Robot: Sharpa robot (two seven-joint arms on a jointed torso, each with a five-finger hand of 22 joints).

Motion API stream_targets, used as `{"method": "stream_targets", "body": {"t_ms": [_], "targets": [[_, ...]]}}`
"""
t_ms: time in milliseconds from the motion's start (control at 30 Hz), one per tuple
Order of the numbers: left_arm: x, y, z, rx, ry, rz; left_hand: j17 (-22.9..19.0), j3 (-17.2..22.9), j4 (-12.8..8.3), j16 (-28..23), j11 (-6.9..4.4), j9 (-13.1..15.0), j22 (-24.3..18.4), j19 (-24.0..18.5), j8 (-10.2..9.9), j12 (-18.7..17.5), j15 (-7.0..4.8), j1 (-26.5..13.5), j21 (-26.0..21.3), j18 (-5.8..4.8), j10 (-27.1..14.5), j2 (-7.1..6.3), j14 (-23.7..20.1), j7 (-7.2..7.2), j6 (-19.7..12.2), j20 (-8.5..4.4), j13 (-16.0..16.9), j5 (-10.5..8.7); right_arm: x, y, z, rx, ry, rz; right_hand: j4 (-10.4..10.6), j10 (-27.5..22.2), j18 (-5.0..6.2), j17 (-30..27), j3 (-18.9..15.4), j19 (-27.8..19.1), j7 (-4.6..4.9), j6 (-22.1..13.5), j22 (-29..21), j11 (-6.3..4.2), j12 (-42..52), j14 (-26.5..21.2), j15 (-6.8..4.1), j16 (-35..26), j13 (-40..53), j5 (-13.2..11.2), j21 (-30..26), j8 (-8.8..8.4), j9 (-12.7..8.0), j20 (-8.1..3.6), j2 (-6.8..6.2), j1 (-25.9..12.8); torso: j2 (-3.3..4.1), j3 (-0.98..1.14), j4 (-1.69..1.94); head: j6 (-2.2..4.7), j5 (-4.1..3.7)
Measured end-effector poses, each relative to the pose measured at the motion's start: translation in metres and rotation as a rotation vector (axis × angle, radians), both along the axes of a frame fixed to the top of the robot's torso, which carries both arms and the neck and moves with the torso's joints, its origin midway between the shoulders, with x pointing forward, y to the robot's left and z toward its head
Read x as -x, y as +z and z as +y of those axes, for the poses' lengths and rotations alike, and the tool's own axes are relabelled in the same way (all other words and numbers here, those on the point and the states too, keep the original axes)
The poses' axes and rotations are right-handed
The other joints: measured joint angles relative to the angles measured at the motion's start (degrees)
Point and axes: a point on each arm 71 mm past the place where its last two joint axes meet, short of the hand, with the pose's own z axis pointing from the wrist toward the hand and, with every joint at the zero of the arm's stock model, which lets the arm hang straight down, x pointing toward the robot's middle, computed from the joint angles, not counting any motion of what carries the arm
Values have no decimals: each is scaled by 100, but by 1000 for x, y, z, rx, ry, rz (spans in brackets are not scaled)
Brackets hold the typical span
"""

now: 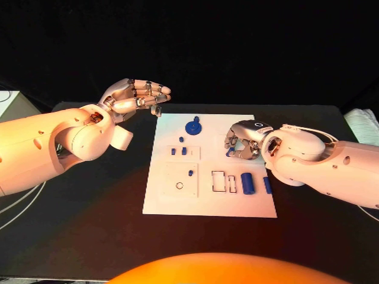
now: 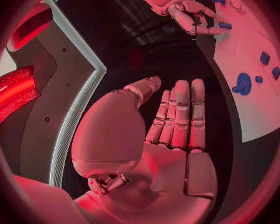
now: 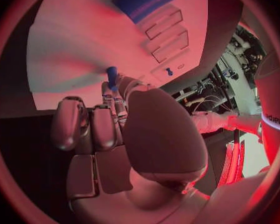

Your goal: Assemble the parts on the task board

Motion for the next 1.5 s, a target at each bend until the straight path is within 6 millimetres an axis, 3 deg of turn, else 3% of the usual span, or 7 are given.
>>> {"method": "stream_targets", "body": {"t_ms": [167, 267, 1033, 1200, 1367, 1433, 1500], "targets": [[0, 0, 0, 0, 0, 0, 0, 0, 0, 0, -4, 0, 0, 0, 0, 0, 0, 0, 0, 0, -4, 0, 0, 0, 0, 0, 0, 0, -1, -1, 1, 7, 0, -6, -112, 63, 0, -32, 212, -3, 9, -9, -25, -86, -147, 0, 0, 0, -8, 0, -48, 20, 9, 3, -156, -156, -1, 0, 3, 0, 7], [0, 0, 0, -1, 1, 0, 0, 0, 0, 0, -21, 0, -3, 0, 0, 0, 0, 0, 0, 0, -21, 0, 0, 0, 0, 0, 0, 0, 0, -2, 2, 7, 2, -7, -152, 59, 1, -34, 264, -23, 19, -20, -30, -88, -181, 0, 0, 0, -17, 0, -62, 20, 10, 23, -186, -186, -1, 3, 3, -1, 12], [0, 0, 2, -3, 3, 3, -4, -16, 17, 0, 1, 4, -10, 0, 0, 21, 0, 0, 0, 0, -42, 0, 0, 21, -21, 0, 1, 0, 1, -6, 3, 3, 4, -16, -352, 91, 1, -26, 583, -23, 40, 1, 3, -78, -228, 0, 0, 0, 6, 26, -62, 96, 75, 22, -100, -376, -7, -8, 3, -24, 1], [1, 0, 2, -2, 3, 4, -4, -47, 47, 0, 1, 4, -20, 0, 0, 40, 0, 0, -22, 0, -42, 0, 0, 8, -34, 0, 0, 0, 1, -6, 4, 3, 7, -17, -693, 191, 1, 79, 896, 0, 15, 89, 124, 22, -246, 0, 1, 55, 31, -1, 28, 197, 135, 0, -100, -372, -5, -9, 10, -24, -8], [1, 0, 3, -3, 5, 5, -4, -64, 64, 0, 1, 3, -26, 14, 0, 43, 0, -23, -22, 0, -42, 23, 0, 0, -42, 14, 1, 0, 3, -6, 6, 0, 12, -25, -827, 282, 1, 111, 919, 41, -35, 200, 274, 114, -230, 11, -71, 80, 44, -18, 188, 308, 215, -41, -42, -414, -3, -10, 15, -40, 0], [1, 0, 3, -2, 5, 5, -4, -64, 64, 0, 1, 3, -26, 21, 0, 43, 0, -31, -22, 0, -42, 30, 0, 0, -42, 21, 1, 0, 4, -6, 6, -2, 13, -28, -921, 317, -88, 106, 969, 81, -53, 218, 400, 149, -230, 11, -70, 80, 44, -33, 317, 353, 253, -81, 9, -465, -3, -11, 15, -45, 7], [1, 0, 3, -2, 5, 5, -4, -64, 64, 0, 1, 3, -26, 21, 0, 43, 0, -31, -23, 0, -42, 30, 0, 0, -42, 21, 0, 0, 4, -6, 6, -4, 13, -30, -928, 318, -88, 106, 975, 81, -43, 229, 443, 150, -230, 23, -82, 79, 44, -36, 361, 367, 271, -81, 22, -478, -5, -13, 14, -46, 12]]}}
